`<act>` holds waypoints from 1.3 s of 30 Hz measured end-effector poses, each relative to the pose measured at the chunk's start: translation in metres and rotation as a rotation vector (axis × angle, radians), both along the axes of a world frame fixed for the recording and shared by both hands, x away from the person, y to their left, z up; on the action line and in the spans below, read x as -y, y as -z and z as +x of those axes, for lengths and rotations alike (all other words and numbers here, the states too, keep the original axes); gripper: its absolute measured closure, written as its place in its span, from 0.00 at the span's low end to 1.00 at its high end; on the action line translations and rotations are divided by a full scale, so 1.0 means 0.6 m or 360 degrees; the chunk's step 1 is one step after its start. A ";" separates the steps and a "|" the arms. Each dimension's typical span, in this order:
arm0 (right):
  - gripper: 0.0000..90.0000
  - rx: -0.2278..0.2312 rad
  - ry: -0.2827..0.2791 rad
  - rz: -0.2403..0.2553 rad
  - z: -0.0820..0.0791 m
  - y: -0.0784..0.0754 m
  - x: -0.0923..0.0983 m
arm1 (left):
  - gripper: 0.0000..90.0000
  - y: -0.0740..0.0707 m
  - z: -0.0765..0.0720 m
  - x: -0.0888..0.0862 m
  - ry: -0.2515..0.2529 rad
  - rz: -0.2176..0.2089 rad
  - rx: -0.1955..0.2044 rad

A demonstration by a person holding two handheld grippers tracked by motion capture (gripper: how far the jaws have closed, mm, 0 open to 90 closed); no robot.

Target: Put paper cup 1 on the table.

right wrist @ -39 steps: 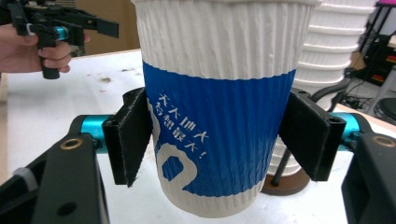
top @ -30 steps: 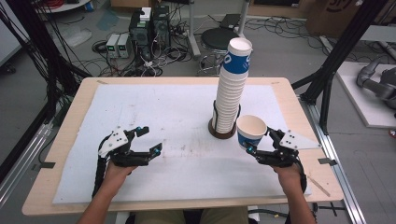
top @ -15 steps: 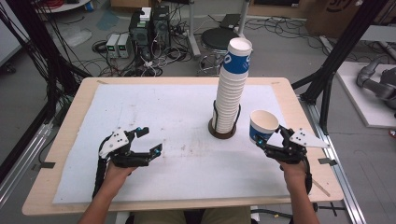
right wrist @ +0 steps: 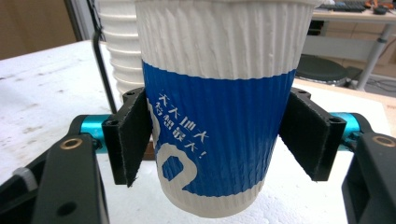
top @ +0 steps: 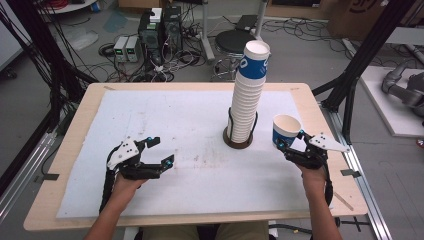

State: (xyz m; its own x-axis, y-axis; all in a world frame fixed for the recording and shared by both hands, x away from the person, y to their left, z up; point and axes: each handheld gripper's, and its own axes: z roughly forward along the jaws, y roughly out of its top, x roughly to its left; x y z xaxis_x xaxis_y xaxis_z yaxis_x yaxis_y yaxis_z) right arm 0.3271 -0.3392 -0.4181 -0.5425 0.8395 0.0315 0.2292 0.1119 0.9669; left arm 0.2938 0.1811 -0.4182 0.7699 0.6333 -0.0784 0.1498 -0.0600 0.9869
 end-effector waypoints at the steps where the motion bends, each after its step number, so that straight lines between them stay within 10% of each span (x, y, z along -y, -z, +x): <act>1: 0.32 -0.0006 0.0007 0.0004 0.004 0.001 -0.001 | 0.19 0.000 0.000 0.000 -0.0002 -0.0004 0.0000; 9: 0.32 -0.0048 0.0059 0.0050 0.023 0.012 -0.004 | 0.19 0.001 0.000 0.001 -0.0002 0.0005 -0.0002; 39: 0.32 -0.0386 0.0167 -0.0174 0.038 0.047 0.000 | 0.19 0.000 0.000 0.001 -0.0005 0.0003 -0.0029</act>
